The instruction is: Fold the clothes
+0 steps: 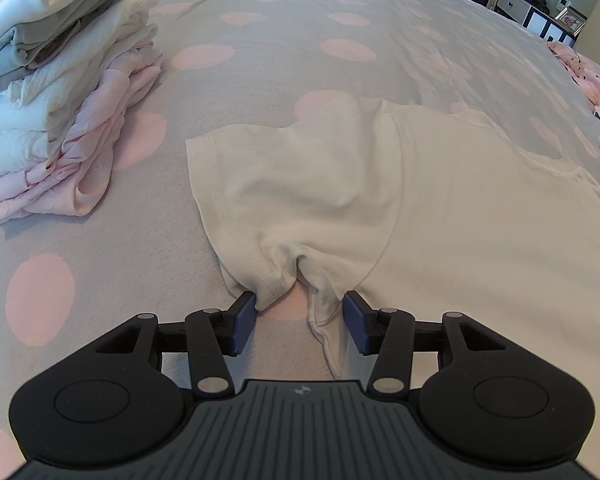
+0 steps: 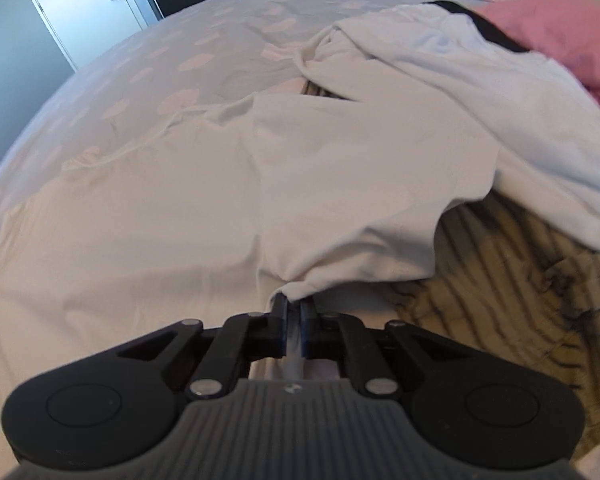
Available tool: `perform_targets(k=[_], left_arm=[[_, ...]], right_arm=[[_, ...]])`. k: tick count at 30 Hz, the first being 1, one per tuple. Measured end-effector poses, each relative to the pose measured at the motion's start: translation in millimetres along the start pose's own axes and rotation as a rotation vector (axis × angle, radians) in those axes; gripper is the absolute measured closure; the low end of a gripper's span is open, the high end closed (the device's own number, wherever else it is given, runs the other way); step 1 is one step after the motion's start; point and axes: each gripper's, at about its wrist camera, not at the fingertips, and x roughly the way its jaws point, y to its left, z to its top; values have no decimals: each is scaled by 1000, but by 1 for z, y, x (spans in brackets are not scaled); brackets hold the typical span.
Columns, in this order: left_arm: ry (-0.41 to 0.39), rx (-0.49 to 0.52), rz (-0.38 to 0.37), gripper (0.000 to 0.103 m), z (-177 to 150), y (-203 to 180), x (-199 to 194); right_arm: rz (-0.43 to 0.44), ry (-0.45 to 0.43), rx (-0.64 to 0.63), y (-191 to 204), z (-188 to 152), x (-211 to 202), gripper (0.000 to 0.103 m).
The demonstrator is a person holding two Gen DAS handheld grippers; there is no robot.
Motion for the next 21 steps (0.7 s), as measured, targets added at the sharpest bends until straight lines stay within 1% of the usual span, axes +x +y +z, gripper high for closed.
perform_targets(k=[2,3,5,6,9,11,14,16,17,18,20,21], left_arm=[[1,-2,-7,57,0,2,0],[1,-3,-9,57,0,2,0],[2,-2,-12,57,0,3,1],[3,-3,-12,57,1,3,1],[6,-4,-11,57,2,3,2],[6,-1,-12,57,3,2,2],[5,1,-17,57,3,4,1],[4,0,-20,57,2,5,1],[4,1,-21,57,2,6,1],[3,3,-21,57,2,6,1],[2,8,-19,57,1,6,1],[2,9,-18,57,1,5,1]], right_arm=[[-95,-7,0,-11,2,-5,97],[-125,-2,15,-20,3,-5,103],[-213,-2,9,-33,4,-6,103],[-225,-3,18,-39,5,-7,103],[-156,0,73,-50,6,-12,102],[-91,12,81,-50,4,-17,97],[4,40,80,-45,-2,-23,95],[53,67,70,-42,-11,-26,85],[78,82,67,-40,-15,-27,74],[103,98,67,-39,-20,-28,72],[146,137,60,-35,-31,-27,73],[147,147,34,-31,-37,-27,82]])
